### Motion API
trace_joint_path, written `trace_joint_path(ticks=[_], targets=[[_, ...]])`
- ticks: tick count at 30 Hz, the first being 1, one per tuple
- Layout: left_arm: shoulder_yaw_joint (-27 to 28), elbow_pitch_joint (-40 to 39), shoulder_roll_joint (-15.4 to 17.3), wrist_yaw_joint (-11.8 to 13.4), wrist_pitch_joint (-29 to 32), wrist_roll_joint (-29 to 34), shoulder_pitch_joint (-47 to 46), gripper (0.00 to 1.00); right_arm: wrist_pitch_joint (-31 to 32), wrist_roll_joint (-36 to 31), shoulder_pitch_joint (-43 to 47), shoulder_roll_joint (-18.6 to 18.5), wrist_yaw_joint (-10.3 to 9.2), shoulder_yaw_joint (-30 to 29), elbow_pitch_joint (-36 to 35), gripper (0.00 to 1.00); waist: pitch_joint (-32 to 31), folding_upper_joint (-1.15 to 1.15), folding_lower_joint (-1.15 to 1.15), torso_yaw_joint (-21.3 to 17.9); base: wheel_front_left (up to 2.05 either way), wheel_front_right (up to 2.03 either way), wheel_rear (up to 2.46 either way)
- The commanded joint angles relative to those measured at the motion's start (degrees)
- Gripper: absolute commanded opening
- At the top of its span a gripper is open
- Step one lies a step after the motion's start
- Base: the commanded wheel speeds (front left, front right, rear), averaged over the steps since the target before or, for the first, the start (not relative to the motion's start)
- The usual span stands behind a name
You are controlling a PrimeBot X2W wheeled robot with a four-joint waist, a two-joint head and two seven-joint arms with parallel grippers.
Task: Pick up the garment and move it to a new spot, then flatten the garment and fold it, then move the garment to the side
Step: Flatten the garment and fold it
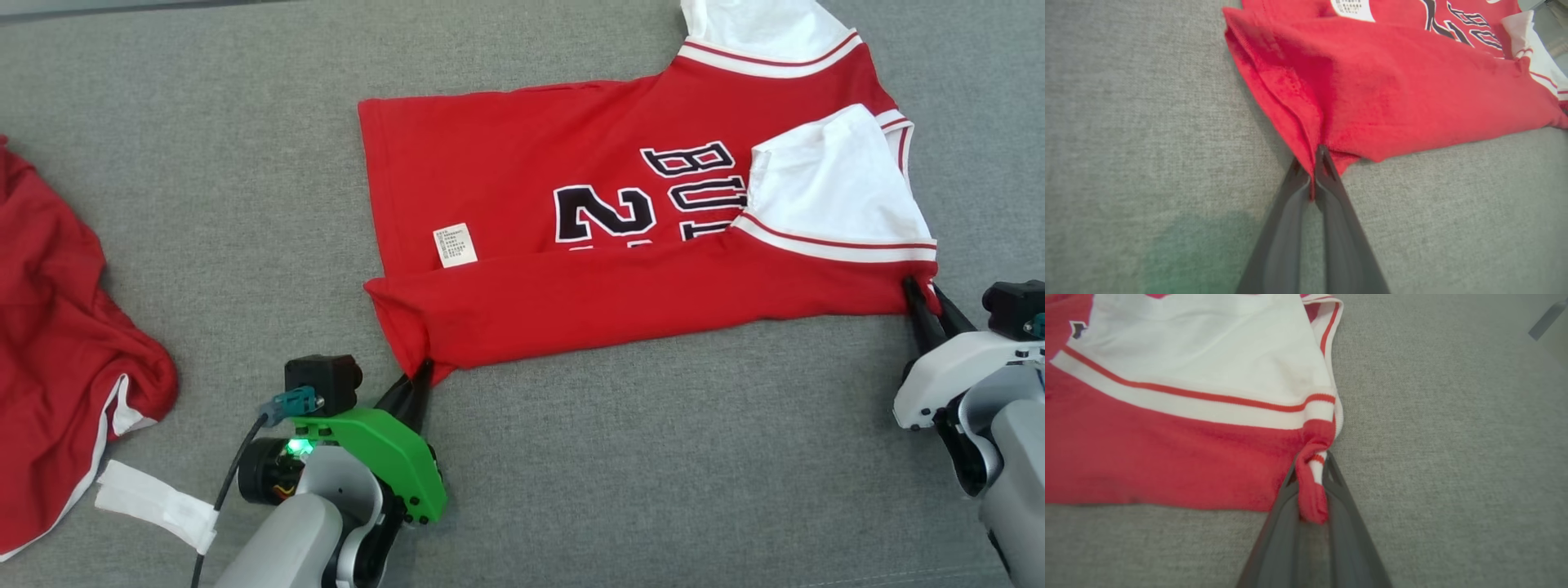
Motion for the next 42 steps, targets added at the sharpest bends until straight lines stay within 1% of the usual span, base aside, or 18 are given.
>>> trace_joint_path(ticks=[1,6,10,13,16,17,20,22,25,26,27,28,29,30,32,36,40,42], targets=[[0.1,0.0,1.3,-0.2,1.1,-1.0,1.8,0.00,1.0,1.4,2.0,-1.5,-0.22,0.5,0.0,0.00,-1.0,0.00,0.00,0.0,0.00,0.00,0.00],[1.7,-5.6,5.2,-0.4,4.2,-2.9,3.5,0.00,3.8,8.4,4.4,-5.9,-0.21,2.6,-4.9,0.00,-3.4,0.00,0.00,-0.3,0.00,0.00,0.00],[2.6,-11.8,9.1,0.8,6.9,-3.7,6.7,0.00,7.0,12.8,8.3,-10.1,-0.22,3.5,-9.7,0.00,-4.6,0.00,0.00,-0.7,0.00,0.00,0.00],[2.6,-17.4,11.0,2.2,8.7,-4.5,10.5,0.00,8.9,15.2,11.9,-12.3,-0.23,3.5,-13.9,0.00,-5.1,0.00,0.00,-1.2,0.00,0.00,0.00],[2.2,-22.6,11.8,4.2,9.4,-4.6,15.2,0.00,10.3,17.8,16.1,-13.1,-0.22,2.8,-18.5,0.00,-5.1,0.00,0.00,-1.7,0.00,0.00,0.00],[2.2,-22.6,11.8,4.2,9.4,-4.6,15.2,0.00,10.3,17.8,16.1,-13.1,-0.22,2.8,-18.5,0.00,-5.1,0.00,0.00,-1.7,0.00,0.00,0.00],[1.7,-26.1,11.6,6.0,9.2,-5.4,19.5,0.00,11.4,19.3,20.2,-13.5,-0.20,1.9,-22.1,0.00,-4.2,0.00,0.00,-2.1,0.00,0.00,0.00],[1.6,-27.0,11.1,6.8,8.8,-6.1,21.6,0.00,11.9,19.6,22.3,-13.0,-0.17,1.1,-23.4,0.00,-3.6,0.00,0.00,-2.4,0.00,0.00,0.00],[1.2,-26.0,11.2,7.7,8.5,-5.4,22.7,0.00,13.0,18.5,23.5,-11.9,-0.17,0.8,-23.4,0.00,-3.1,0.00,0.00,-2.6,0.00,0.00,0.00],[1.1,-25.5,11.3,8.0,8.4,-4.7,22.5,0.18,13.6,18.6,23.4,-11.3,-0.17,0.8,-23.3,0.11,-3.0,0.00,0.00,-2.8,0.00,0.00,0.00],[0.9,-25.0,11.6,8.2,7.8,-3.8,22.1,1.00,14.2,19.5,23.1,-10.4,-0.16,0.9,-23.3,0.32,-3.0,0.00,0.00,-3.0,0.00,0.00,0.00],[0.8,-24.7,11.2,8.4,7.8,-3.6,22.1,1.00,14.7,20.0,22.7,-9.9,-0.16,0.9,-23.1,0.48,-2.9,0.00,0.00,-3.1,0.00,0.00,0.00],[0.6,-24.6,10.7,8.2,7.6,-3.9,22.1,1.00,15.1,19.2,22.4,-10.5,-0.16,1.1,-22.8,0.94,-2.9,0.00,0.00,-3.2,0.00,0.00,0.00],[0.5,-24.6,10.6,8.1,7.6,-4.0,22.1,1.00,15.3,18.9,22.1,-10.7,-0.17,1.2,-22.5,1.00,-3.0,0.00,0.00,-3.1,0.00,0.00,0.00],[0.9,-24.9,11.2,8.3,7.5,-3.7,22.2,1.00,16.0,19.9,21.9,-10.5,-0.16,0.9,-22.8,1.00,-3.0,0.00,0.00,-3.0,0.00,0.00,0.00],[2.1,-27.8,13.4,8.7,8.4,-3.1,21.4,1.00,16.5,20.5,20.1,-13.6,-0.16,-1.3,-26.3,1.00,-2.0,0.00,0.00,-2.7,0.00,0.00,0.00],[4.0,-30.2,15.2,9.1,9.5,-2.0,16.3,1.00,17.7,19.3,15.2,-15.2,-0.14,-3.4,-30.1,1.00,0.3,0.00,0.00,-2.3,0.00,0.00,0.00],[4.4,-29.7,14.5,8.5,10.5,-2.1,11.9,1.00,19.1,18.1,10.7,-15.4,-0.14,-3.4,-31.4,1.00,2.4,0.00,0.00,-1.8,0.00,0.00,0.00]])
